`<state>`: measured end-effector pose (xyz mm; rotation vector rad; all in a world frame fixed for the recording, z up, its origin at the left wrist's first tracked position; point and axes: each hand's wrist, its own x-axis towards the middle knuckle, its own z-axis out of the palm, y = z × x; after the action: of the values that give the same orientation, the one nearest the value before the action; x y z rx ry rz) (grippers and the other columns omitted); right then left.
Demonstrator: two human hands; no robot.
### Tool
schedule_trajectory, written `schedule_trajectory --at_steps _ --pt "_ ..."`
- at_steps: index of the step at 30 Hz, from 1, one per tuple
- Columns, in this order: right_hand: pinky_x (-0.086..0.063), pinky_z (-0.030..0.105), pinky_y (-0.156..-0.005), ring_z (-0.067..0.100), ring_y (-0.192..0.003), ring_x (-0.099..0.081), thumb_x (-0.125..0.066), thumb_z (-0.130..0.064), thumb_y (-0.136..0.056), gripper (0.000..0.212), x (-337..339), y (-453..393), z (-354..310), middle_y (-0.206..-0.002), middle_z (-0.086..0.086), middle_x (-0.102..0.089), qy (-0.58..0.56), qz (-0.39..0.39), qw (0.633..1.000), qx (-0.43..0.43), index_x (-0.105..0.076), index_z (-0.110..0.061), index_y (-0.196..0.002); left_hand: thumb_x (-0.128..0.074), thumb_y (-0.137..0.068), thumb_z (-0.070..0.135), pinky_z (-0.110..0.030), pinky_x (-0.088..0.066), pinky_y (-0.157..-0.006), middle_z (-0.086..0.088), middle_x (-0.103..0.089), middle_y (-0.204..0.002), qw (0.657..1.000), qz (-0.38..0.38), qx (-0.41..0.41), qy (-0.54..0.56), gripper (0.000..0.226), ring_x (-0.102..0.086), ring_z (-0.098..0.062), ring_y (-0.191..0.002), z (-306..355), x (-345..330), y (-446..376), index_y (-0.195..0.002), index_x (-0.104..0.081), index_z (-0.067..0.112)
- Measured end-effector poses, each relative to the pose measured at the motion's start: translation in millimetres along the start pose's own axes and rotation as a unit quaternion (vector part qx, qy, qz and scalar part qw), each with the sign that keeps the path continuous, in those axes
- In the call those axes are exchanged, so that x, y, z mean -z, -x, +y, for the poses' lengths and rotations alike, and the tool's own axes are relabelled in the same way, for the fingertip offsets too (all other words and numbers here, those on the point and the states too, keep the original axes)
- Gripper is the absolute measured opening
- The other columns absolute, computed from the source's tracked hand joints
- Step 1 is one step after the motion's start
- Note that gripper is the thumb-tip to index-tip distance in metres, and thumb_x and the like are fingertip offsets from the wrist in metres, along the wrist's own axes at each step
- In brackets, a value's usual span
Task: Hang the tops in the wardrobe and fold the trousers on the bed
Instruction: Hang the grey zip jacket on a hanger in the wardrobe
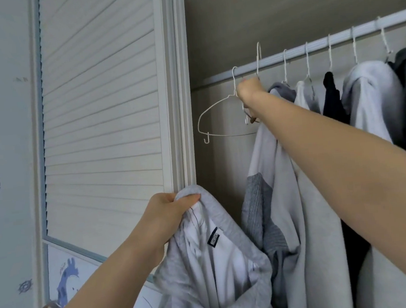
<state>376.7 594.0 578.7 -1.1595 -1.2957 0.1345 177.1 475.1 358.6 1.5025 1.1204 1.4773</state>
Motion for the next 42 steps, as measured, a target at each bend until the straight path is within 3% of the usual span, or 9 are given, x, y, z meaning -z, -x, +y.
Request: schedule_trajectory --at_steps 2,4,11,17,22,30,34,38,42 --pt "-0.041 0.030 -0.080 0.019 -0.069 -0.040 -0.030 -0.022 -0.101 0.025 3 13 -8 -0.099 0.011 -0.043 0.000 0.006 1.000 0.014 -0.051 -0.015 -0.088 -0.066 -0.091 0.027 -0.035 -0.058 -0.074 -0.019 -0.074 -0.083 1.000 0.021 0.004 0.006 0.028 -0.073 -0.031 -0.081 0 -4 3 -0.088 -0.072 -0.001" --pt "-0.042 0.031 -0.078 0.023 -0.085 -0.046 -0.032 -0.031 -0.101 0.031 2 35 -7 -0.099 0.010 -0.045 -0.003 0.002 1.000 0.010 -0.053 -0.010 -0.109 -0.064 -0.091 0.027 -0.036 -0.057 -0.073 -0.021 -0.074 -0.084 0.999 0.029 0.018 0.024 0.029 -0.073 -0.032 -0.079 -1 -11 10 -0.087 -0.070 -0.001" --pt "-0.031 0.028 -0.052 0.012 -0.061 -0.041 -0.039 -0.028 -0.100 0.030 17 146 31 -0.069 -0.001 -0.042 0.007 0.010 0.994 0.106 -0.039 -0.021 -0.071 -0.070 -0.084 0.027 -0.034 -0.048 -0.067 -0.015 -0.062 -0.078 0.998 -0.029 0.025 0.042 0.024 -0.060 -0.025 -0.069 -24 -30 38 -0.086 -0.066 0.003" --pt "-0.041 0.029 -0.069 0.009 -0.076 -0.049 -0.043 -0.032 -0.099 0.017 81 243 37 -0.083 -0.004 -0.050 -0.177 -0.071 0.978 0.087 -0.053 -0.020 -0.090 -0.078 -0.079 0.031 -0.019 -0.046 -0.048 -0.017 -0.063 -0.058 0.999 -0.016 0.006 -0.051 0.044 -0.059 -0.014 -0.049 -29 -30 78 -0.075 -0.065 -0.011" --pt "-0.044 0.033 -0.071 0.012 -0.076 -0.055 -0.045 -0.043 -0.088 0.019 164 316 41 -0.081 -0.004 -0.057 -0.299 -0.145 0.942 0.048 -0.061 -0.033 -0.084 -0.082 -0.072 0.039 -0.014 -0.025 -0.039 0.009 -0.026 -0.043 0.970 0.014 -0.127 -0.205 0.060 -0.027 -0.006 -0.041 -18 -35 112 -0.043 -0.032 0.021" --pt "-0.045 0.040 -0.072 0.021 -0.081 -0.061 -0.048 -0.037 -0.093 0.036 283 380 75 -0.081 0.004 -0.060 -0.405 -0.274 0.867 -0.092 -0.067 -0.018 -0.118 -0.051 -0.094 0.051 -0.031 -0.037 -0.051 -0.008 -0.056 -0.060 0.754 0.121 -0.253 -0.593 0.048 -0.056 -0.032 -0.058 -37 -39 163 -0.066 -0.041 0.013" --pt "-0.050 0.045 -0.074 0.022 -0.075 -0.060 -0.047 -0.035 -0.094 0.039 339 404 92 -0.076 0.005 -0.057 -0.423 -0.334 0.834 -0.117 -0.063 -0.016 -0.124 -0.074 -0.084 0.032 -0.026 -0.028 -0.046 -0.015 -0.053 -0.046 0.667 0.099 -0.279 -0.684 0.037 -0.057 -0.034 -0.040 -50 -27 187 -0.070 -0.056 0.002" --pt "-0.049 0.048 -0.072 0.020 -0.061 -0.054 -0.049 -0.036 -0.093 0.044 381 421 102 -0.067 0.005 -0.050 -0.433 -0.379 0.808 -0.125 -0.058 -0.013 -0.129 -0.073 -0.085 0.029 -0.029 -0.029 -0.046 -0.016 -0.051 -0.045 0.681 0.136 -0.236 -0.679 0.035 -0.058 -0.037 -0.043 -51 -5 197 -0.078 -0.058 -0.002" --pt "-0.047 0.049 -0.074 0.023 -0.055 -0.051 -0.057 -0.037 -0.091 0.053 405 430 107 -0.065 0.008 -0.050 -0.408 -0.468 0.774 -0.126 -0.051 -0.008 -0.135 -0.049 -0.096 0.045 -0.035 -0.033 -0.056 -0.002 -0.038 -0.057 0.758 0.163 -0.170 -0.608 0.040 -0.056 -0.035 -0.065 -51 14 191 -0.090 -0.057 0.007"
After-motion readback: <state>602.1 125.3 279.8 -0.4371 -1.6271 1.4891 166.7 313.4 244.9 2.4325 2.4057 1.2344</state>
